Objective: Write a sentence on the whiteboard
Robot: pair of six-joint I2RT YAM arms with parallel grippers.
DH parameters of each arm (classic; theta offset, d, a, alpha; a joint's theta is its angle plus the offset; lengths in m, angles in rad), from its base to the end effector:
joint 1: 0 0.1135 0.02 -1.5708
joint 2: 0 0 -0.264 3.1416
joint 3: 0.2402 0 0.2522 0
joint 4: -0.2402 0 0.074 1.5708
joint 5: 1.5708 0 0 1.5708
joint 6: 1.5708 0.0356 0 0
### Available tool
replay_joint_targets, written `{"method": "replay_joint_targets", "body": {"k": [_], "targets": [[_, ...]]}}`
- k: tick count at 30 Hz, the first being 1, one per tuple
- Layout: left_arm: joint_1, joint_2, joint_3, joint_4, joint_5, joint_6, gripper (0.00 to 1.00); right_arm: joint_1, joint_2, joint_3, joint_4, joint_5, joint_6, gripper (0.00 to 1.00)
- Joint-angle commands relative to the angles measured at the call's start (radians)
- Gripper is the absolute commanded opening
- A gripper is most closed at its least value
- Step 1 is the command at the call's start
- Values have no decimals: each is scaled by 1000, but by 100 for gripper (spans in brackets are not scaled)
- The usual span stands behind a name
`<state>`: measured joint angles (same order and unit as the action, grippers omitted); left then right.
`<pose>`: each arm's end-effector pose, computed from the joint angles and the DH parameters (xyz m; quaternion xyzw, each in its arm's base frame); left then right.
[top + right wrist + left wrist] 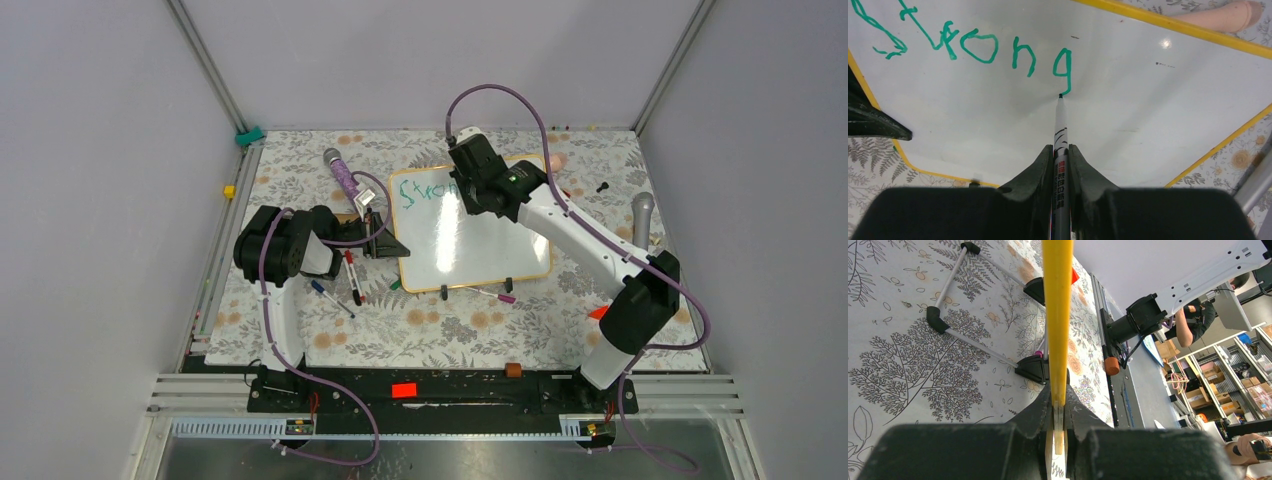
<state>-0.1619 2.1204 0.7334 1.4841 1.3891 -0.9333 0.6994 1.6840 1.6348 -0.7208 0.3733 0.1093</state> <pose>0.3316 -0.0896 0.1166 0.2450 0.6567 -0.6635 0.2619 0.2948 0.2311 0.3491 -0.1939 0.8868 -0.0064 0.4194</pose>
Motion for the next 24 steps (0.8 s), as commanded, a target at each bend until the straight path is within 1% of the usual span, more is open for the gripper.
{"method": "replay_joint_targets", "body": {"k": [1,6,14,21,24], "targets": [[4,-3,-5,-4,41,16,0,-11,-18,-14,20,-62,24,0],[4,-2,-5,-4,42,17,0,-10,-9,0,27,-82,29,0],[4,-2,-5,-4,42,17,0,-11,3,74,12,-84,20,0],[4,-2,-4,-4,42,16,0,-12,-75,59,6,-96,-1,0],[5,-2,-4,-4,42,15,0,-14,-90,51,6,-70,-4,0]]}}
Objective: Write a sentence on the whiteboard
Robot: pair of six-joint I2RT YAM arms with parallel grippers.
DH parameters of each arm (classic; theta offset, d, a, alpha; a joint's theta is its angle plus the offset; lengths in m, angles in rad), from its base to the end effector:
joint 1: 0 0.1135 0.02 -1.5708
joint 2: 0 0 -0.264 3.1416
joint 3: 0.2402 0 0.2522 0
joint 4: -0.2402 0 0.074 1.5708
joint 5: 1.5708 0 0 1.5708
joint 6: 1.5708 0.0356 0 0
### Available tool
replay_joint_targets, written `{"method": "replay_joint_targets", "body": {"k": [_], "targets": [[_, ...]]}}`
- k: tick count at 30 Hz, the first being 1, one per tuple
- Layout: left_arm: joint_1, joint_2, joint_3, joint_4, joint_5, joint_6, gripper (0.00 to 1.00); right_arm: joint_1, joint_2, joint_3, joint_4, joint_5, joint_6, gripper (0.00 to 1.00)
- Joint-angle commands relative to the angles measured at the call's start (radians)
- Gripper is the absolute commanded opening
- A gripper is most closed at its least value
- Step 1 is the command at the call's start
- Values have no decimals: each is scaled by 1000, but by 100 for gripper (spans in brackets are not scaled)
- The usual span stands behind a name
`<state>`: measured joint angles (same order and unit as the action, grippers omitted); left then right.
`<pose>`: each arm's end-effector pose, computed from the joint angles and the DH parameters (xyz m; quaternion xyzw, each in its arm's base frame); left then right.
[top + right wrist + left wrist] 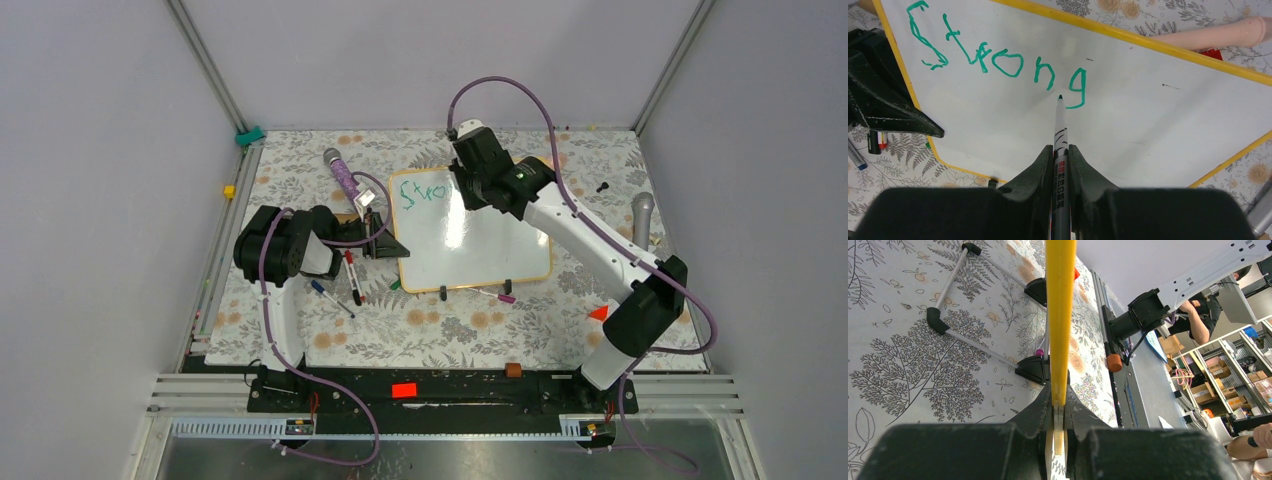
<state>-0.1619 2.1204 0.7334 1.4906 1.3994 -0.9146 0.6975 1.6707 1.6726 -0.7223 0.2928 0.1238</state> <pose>0.3312 -0.0896 0.1170 0.2566 0.6522 -0.6615 0.2669 0.2920 0.2313 0.3653 -0.1973 0.8814 0.0411 0.4272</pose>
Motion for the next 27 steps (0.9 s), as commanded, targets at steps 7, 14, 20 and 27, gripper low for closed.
{"method": "replay_joint_targets", "body": {"k": [7,14,20,27], "targets": [[4,-4,-5,-10,32,-3,0,-20,-43,49,-12,92,-28,0],[5,-3,-4,-10,32,-4,0,-28,-9,59,-11,143,-42,0],[4,-2,-3,-11,31,-4,0,-34,17,70,-10,162,-47,0],[5,-2,-3,-10,32,-3,0,-44,42,72,-4,172,-48,0]]}}
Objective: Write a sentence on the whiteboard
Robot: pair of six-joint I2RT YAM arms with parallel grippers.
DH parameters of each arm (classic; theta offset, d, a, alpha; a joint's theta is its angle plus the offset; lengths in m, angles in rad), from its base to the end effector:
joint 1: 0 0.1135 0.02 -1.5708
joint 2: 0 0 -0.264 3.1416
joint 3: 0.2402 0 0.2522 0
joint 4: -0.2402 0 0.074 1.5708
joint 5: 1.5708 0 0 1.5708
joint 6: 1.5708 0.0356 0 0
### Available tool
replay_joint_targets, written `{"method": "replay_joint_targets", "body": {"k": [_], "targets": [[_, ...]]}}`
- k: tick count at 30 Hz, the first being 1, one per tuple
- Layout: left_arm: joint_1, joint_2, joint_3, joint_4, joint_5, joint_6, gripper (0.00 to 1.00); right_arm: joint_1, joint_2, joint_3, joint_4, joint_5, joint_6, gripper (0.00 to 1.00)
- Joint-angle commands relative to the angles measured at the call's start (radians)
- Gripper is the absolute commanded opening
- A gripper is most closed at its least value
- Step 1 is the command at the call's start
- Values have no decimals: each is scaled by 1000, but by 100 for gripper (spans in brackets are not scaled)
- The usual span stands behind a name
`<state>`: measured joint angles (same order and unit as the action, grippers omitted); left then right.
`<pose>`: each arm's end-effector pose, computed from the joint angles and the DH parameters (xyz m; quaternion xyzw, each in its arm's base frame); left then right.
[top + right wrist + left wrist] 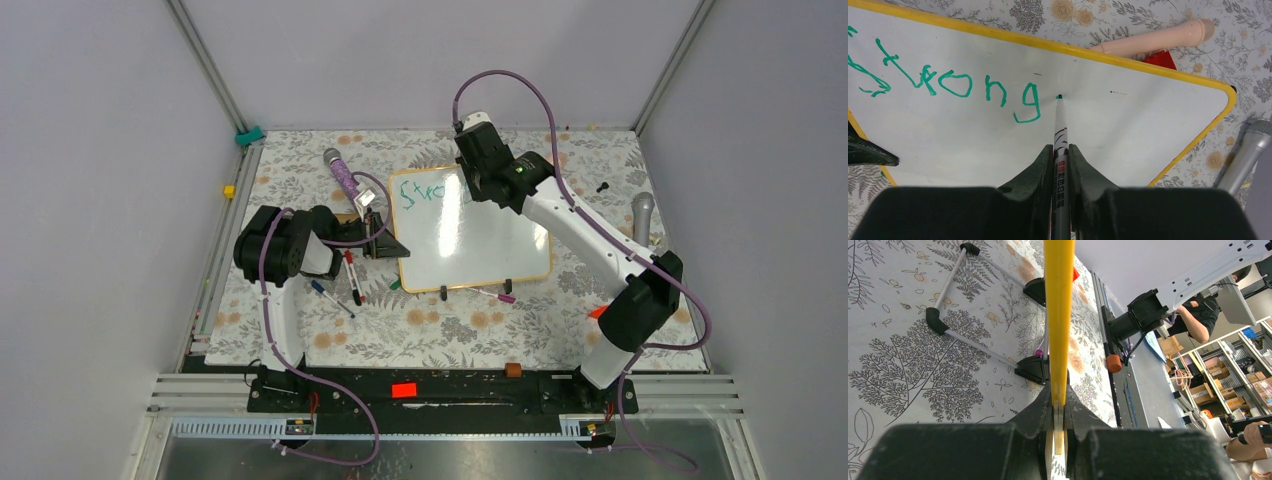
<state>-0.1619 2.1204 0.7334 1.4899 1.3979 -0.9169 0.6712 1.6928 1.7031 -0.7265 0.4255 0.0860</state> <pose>0.3312 -0.0896 0.1170 0.2551 0.6527 -0.6617 0.2664 0.3042 0.2228 0.3682 -0.1728 0.8770 -0.0288 0.4474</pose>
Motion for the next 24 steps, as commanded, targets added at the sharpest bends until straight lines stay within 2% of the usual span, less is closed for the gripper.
{"method": "replay_joint_targets", "body": {"k": [1,16,24], "targets": [[4,-2,-3,-10,34,-1,0,-18,21,39,1,39,-11,0],[4,-1,-3,-10,33,-1,0,-53,-9,7,8,47,-3,0],[4,0,-3,-10,32,1,0,-54,19,65,0,12,-6,0]]}}
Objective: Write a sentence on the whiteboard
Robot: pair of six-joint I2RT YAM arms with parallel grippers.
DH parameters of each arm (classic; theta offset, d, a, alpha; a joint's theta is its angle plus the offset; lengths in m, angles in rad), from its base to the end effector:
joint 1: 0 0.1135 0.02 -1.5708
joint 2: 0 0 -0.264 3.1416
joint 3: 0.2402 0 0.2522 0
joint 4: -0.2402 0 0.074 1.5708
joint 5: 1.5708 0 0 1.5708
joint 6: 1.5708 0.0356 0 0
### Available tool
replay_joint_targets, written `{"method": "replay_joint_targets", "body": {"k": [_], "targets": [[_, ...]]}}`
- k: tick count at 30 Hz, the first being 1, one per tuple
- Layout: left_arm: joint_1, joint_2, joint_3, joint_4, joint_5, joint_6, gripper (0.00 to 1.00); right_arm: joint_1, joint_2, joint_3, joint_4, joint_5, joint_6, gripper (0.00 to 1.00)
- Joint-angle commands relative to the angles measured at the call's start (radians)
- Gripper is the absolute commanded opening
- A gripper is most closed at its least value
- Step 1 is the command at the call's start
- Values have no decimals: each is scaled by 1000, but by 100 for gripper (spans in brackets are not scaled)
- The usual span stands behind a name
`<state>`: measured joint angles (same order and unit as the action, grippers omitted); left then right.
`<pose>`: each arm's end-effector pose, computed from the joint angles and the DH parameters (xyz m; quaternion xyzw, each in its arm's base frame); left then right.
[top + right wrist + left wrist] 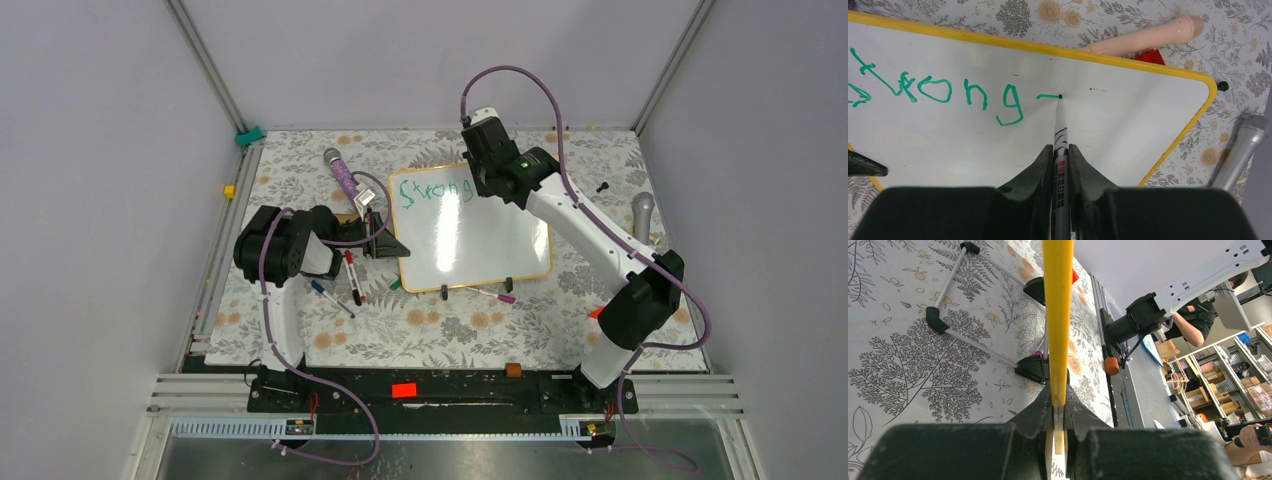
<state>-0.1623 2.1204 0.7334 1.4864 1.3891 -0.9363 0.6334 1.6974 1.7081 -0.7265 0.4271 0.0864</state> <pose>0.3315 -0.0898 0.1167 0.2448 0.6566 -0.6637 0.2616 0.3133 0.2118 0.3682 -0.1556 0.8800 -0.0378 0.4471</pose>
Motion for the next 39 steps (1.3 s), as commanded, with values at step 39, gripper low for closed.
{"method": "replay_joint_targets", "body": {"k": [39], "targets": [[5,0,-5,-7,42,21,0,-17,-68,-86,16,-15,8,0]]}}
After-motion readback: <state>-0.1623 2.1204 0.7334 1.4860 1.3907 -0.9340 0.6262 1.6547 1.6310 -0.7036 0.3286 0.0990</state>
